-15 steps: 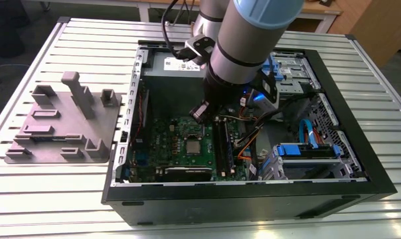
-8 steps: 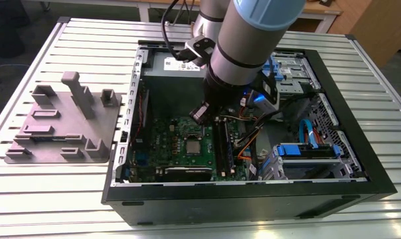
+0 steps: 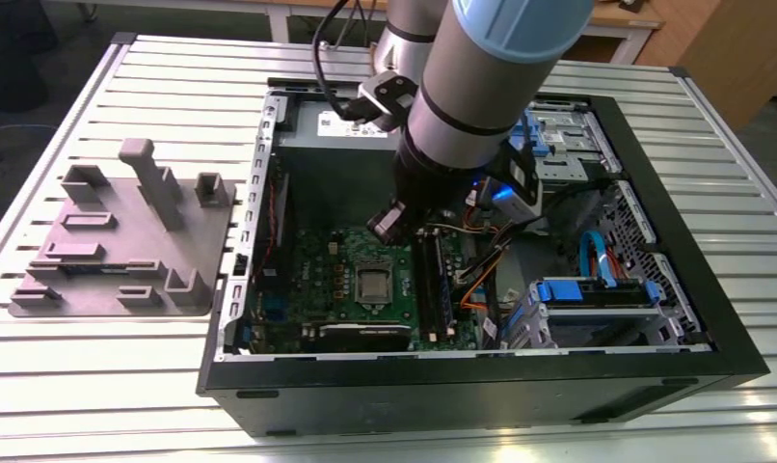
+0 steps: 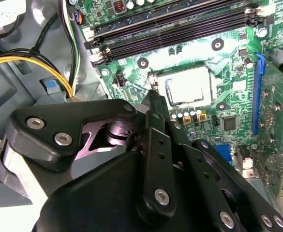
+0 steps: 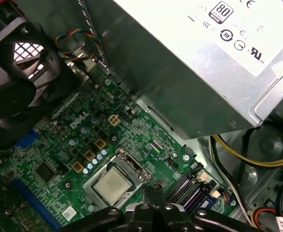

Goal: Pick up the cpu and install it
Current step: 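Close the cpu cover, then install the first cpu locking lever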

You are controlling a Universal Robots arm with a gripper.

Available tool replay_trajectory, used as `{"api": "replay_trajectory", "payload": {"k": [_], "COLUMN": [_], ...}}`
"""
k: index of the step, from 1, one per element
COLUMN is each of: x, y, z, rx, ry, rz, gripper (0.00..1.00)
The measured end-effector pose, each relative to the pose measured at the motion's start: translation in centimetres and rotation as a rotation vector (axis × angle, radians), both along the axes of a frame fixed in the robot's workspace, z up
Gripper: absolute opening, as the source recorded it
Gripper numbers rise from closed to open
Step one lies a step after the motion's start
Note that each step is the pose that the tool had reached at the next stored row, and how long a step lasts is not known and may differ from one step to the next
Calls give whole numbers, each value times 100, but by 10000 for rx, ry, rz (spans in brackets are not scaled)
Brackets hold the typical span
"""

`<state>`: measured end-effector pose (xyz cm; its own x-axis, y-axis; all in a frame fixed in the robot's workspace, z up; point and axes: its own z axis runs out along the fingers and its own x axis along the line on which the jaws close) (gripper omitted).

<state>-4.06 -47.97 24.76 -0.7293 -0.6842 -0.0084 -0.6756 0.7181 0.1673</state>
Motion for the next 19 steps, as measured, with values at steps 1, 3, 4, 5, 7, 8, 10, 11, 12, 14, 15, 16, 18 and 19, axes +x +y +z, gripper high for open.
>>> {"api": "replay_trajectory", "payload": {"k": [1,3,4,5,7,8,10,11,12,14,15,16,18,19], "x": [0,-5,-23,-48,-100,-116,-138,-142,-142,-143,-143,-143,-143,-143], "y": [-3,-10,-14,-20,-36,-50,-83,-90,-91,-91,-91,-91,-91,-91], "z": [0,-1,-3,-3,-6,-6,-7,-6,-6,-6,-7,-7,-7,-7], "rx": [0,1,0,0,2,1,1,0,0,0,0,0,0,0], "ry": [0,0,-1,-1,-3,-3,-4,-3,-4,-3,-4,-4,-3,-4], "rz": [1,1,3,5,14,20,31,36,42,42,43,44,44,44], "gripper": [11,11,11,11,11,11,11,11,11,11,11,11,11,11]}}
